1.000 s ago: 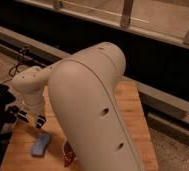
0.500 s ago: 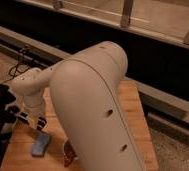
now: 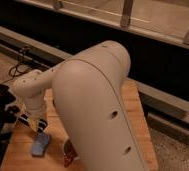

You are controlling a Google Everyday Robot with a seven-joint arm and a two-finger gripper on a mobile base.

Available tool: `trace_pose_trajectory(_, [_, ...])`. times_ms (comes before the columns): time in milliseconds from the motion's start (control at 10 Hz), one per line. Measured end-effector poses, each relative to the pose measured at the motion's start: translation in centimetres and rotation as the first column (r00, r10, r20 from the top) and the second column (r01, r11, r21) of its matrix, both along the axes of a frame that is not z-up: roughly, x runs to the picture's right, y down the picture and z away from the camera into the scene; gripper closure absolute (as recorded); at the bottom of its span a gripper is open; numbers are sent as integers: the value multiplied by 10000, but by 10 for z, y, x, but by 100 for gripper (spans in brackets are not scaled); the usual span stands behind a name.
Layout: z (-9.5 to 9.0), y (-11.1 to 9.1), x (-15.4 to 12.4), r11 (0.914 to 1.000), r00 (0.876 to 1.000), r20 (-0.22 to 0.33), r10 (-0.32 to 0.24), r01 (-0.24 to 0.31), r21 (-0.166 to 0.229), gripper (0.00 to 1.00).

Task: Place the eraser on the white sponge

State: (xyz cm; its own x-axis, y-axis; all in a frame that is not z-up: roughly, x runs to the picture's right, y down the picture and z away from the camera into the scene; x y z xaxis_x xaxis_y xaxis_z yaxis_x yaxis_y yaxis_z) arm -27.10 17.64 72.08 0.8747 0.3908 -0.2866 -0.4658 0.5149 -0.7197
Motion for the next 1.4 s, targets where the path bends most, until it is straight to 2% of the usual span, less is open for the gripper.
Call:
trace_pose_trajectory(200, [-1, 0, -2, 10000, 9999, 133, -23, 22, 57, 82])
trace_pose_trajectory(400, [-3, 6, 3, 9998, 9963, 859, -25, 9, 181, 82])
trace_pose_trajectory(500, [-4, 9, 8, 9998, 9956, 930, 139, -150, 105, 82])
trace_pose_trajectory(800, [-2, 28, 12, 9993, 9929, 1163, 232, -196, -321, 82])
trace_pose_trajectory(1000, [5, 49, 10, 9960, 9890, 1481, -6, 138, -882, 80])
trace_pose_trajectory(1200, [9, 68, 8, 9864, 9851, 1673, -400, 656, -1505, 63])
trace_pose_trajectory(1400, [12, 79, 11, 9777, 9848, 1659, -510, 831, -1927, 41])
